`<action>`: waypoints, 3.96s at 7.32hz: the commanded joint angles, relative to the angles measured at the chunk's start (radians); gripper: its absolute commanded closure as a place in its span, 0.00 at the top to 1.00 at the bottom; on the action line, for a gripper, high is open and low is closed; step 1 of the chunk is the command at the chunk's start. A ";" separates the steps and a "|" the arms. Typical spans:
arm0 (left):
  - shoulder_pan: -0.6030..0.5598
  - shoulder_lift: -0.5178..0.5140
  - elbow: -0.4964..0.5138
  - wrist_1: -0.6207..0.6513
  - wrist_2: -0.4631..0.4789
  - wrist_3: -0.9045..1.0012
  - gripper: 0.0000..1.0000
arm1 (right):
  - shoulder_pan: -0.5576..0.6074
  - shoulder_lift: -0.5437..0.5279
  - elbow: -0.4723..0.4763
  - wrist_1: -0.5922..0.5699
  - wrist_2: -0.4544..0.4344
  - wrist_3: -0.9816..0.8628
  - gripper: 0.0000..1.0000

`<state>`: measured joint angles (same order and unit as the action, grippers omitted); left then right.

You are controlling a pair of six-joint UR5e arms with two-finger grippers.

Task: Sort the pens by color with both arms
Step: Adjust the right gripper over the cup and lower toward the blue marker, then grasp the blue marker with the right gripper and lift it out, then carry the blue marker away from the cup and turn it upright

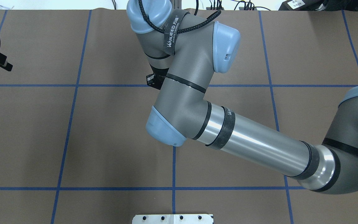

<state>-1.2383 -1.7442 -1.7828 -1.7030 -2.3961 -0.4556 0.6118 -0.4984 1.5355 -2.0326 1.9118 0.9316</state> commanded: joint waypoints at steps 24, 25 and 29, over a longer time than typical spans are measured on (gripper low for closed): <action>0.003 0.005 0.000 -0.003 0.026 -0.006 1.00 | -0.088 -0.548 0.076 1.056 -0.721 0.466 0.00; 0.003 0.005 0.000 -0.003 0.026 -0.006 1.00 | -0.108 -0.549 0.033 1.133 -0.782 0.514 0.00; 0.003 0.006 0.000 -0.003 0.026 -0.005 1.00 | -0.145 -0.548 -0.023 1.275 -0.882 0.587 0.00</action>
<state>-1.2348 -1.7385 -1.7828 -1.7058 -2.3700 -0.4607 0.4707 -1.0464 1.5168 -0.7726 1.0455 1.5062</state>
